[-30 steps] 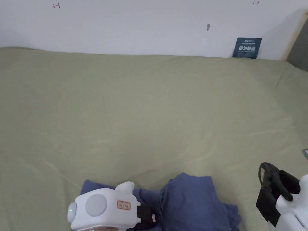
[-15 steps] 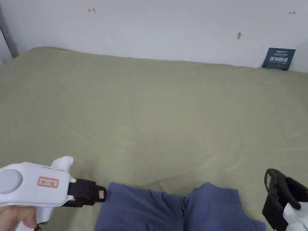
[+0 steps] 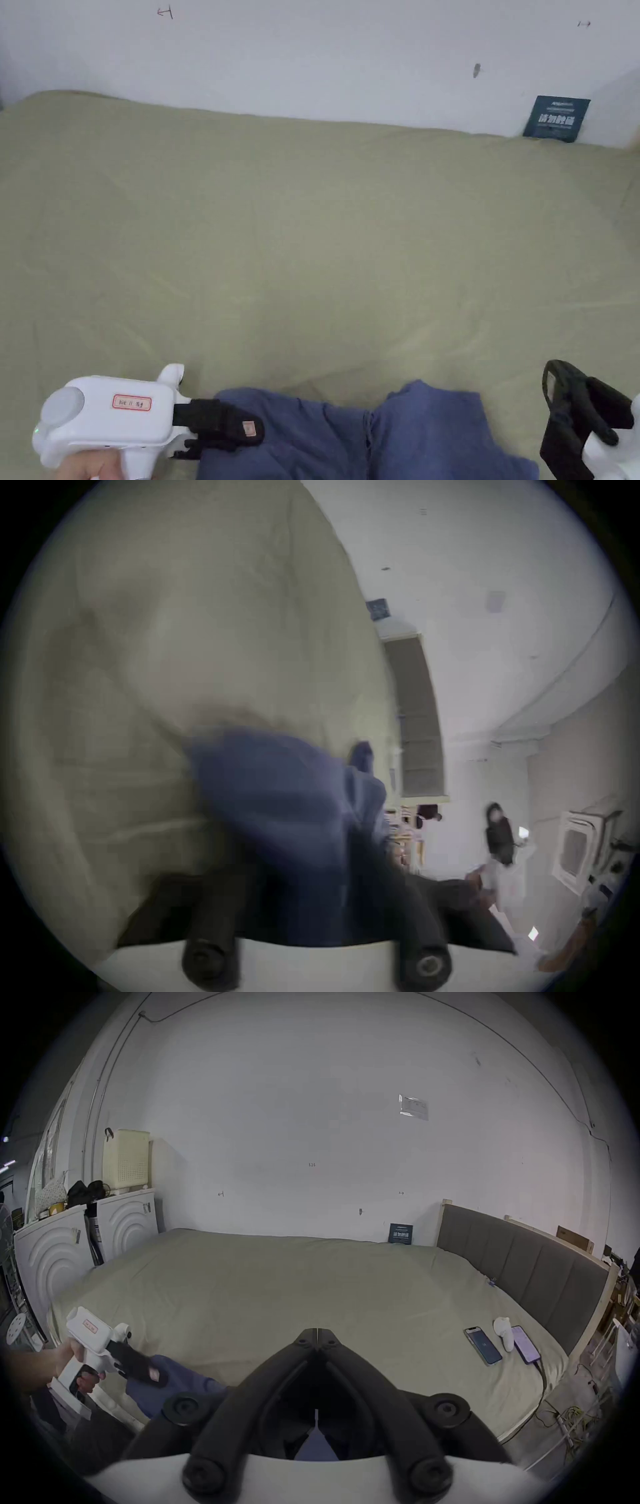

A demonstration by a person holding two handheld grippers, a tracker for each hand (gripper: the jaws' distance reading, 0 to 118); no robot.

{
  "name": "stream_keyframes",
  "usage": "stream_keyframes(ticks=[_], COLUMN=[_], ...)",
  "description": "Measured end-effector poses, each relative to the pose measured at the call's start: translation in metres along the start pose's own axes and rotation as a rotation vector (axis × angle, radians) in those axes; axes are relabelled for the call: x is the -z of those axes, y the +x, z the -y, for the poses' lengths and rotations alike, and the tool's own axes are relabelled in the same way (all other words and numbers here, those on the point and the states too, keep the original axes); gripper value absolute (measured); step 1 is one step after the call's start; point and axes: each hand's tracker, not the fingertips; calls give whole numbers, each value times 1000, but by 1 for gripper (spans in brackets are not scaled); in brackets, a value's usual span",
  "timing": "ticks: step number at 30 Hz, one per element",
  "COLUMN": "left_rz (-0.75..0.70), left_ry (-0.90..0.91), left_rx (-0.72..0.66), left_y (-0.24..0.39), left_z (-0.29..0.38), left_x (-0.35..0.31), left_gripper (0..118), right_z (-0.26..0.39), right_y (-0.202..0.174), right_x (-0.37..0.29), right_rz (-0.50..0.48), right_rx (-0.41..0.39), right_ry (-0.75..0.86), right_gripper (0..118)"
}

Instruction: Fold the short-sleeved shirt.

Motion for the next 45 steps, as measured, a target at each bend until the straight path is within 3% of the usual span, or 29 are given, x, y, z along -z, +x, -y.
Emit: stream_keyframes(ticks=[2,3,6,7,11,16,20,26,28,37,38,41,42,45], left_rz=[-7,0,-6,-41,-66,-244,-319,-545,-694,-795,-803,-748,-760,-683], left_ry=[-6,11,99,122,213,313,344,284,250,82,60,30,14,-8], left_rx=[27,17,15,13,-29,30,78,258,342,570,596,612,620,573], left_y=[-17,8,0,32,31,39,65,159,189,249,249,242,236,229], left_z=[-6,12,7,27,38,56,57,61,69,101,104,113,113,111], left_x=[-15,-3,-34,-32,-82,-155,-174,-129,-103,38,54,105,119,131], left_gripper=[10,10,10,10,10,10,10,10,10,12,17,113,118,115], right_z=[-1,-2,-2,-2,-3,-7,-10,-15,-13,-8,-7,-6,-5,-3], right_y=[4,6,13,14,15,8,3,6,10,32,35,43,46,53], right_x=[-1,-3,-5,-5,-7,-7,-5,-12,-16,-31,-33,-36,-37,-40], right_rz=[9,12,17,16,6,-25,-46,-42,-31,16,20,44,53,74], right_rx=[1,1,11,12,19,17,16,28,26,62,65,74,76,78], right_ry=[5,6,15,18,31,54,73,93,98,96,98,90,84,75], right_gripper=[1,1,1,1,1,1,1,1,1,1,1,1,1,1])
